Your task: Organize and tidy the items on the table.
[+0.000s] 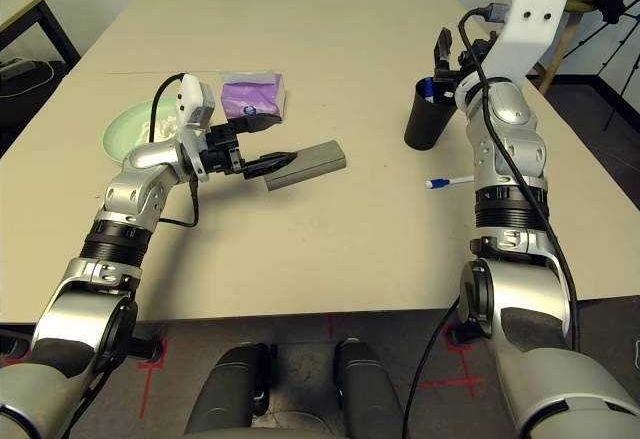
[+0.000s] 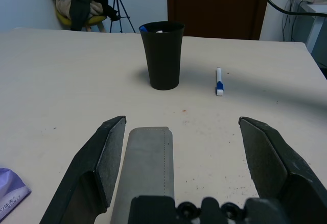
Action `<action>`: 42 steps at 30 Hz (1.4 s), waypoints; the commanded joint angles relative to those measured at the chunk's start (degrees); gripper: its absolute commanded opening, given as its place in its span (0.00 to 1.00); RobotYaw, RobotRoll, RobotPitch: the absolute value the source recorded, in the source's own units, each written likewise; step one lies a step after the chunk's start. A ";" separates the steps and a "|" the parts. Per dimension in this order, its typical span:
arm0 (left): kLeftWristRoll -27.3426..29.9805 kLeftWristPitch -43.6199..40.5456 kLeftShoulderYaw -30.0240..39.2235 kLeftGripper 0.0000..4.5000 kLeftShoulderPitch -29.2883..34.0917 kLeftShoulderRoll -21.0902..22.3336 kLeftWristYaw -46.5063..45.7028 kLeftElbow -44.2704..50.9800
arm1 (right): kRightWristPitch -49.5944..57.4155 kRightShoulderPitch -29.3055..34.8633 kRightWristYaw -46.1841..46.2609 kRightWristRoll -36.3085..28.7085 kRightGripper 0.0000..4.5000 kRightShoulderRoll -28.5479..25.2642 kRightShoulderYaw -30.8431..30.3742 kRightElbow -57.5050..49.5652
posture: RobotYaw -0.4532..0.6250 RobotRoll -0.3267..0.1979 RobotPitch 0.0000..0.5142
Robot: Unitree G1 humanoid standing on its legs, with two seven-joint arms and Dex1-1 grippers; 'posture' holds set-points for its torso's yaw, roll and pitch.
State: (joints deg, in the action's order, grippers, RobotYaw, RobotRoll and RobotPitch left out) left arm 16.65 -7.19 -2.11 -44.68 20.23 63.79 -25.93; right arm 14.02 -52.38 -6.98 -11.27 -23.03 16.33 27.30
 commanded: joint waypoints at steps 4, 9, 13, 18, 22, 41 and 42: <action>0.28 0.18 -0.13 1.00 0.11 0.16 0.68 -0.03 | -0.20 2.05 -21.85 -2.73 1.00 -4.57 -4.90 3.30 | 0.51 0.62 0.17; 0.38 0.26 -0.45 1.00 0.74 0.24 1.34 0.95 | -7.74 6.17 -47.59 -3.24 1.00 -10.24 -11.50 4.19 | 0.51 0.62 0.19; 0.28 0.23 -0.74 1.00 1.19 0.16 1.55 1.79 | -10.15 7.06 -59.60 1.02 1.00 -14.56 -18.45 6.95 | 0.52 0.62 0.21; 0.35 -0.10 -0.97 1.00 2.09 0.36 2.00 2.98 | -9.02 4.23 -70.26 6.32 1.00 -19.33 -25.17 11.89 | 0.53 0.62 0.22; 0.51 -0.55 -0.71 1.00 2.68 0.56 1.59 4.39 | -14.02 0.27 -75.25 13.63 1.00 -22.34 -30.84 18.50 | 0.56 0.62 0.23; 1.10 -3.68 -0.35 1.00 4.94 1.97 0.86 9.98 | -35.45 -18.26 -75.12 32.46 1.00 -26.83 -38.02 40.18 | 0.54 0.62 0.46; 1.12 -3.73 -0.33 1.00 4.94 1.97 0.81 10.07 | -36.00 -18.68 -75.23 33.04 1.00 -27.04 -38.25 40.56 | 0.54 0.62 0.46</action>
State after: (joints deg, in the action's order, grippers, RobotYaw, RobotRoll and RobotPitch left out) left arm 17.03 -10.49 -2.32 -39.65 21.79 64.72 -16.57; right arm -20.84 -70.26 -82.00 20.66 -48.88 -21.44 66.58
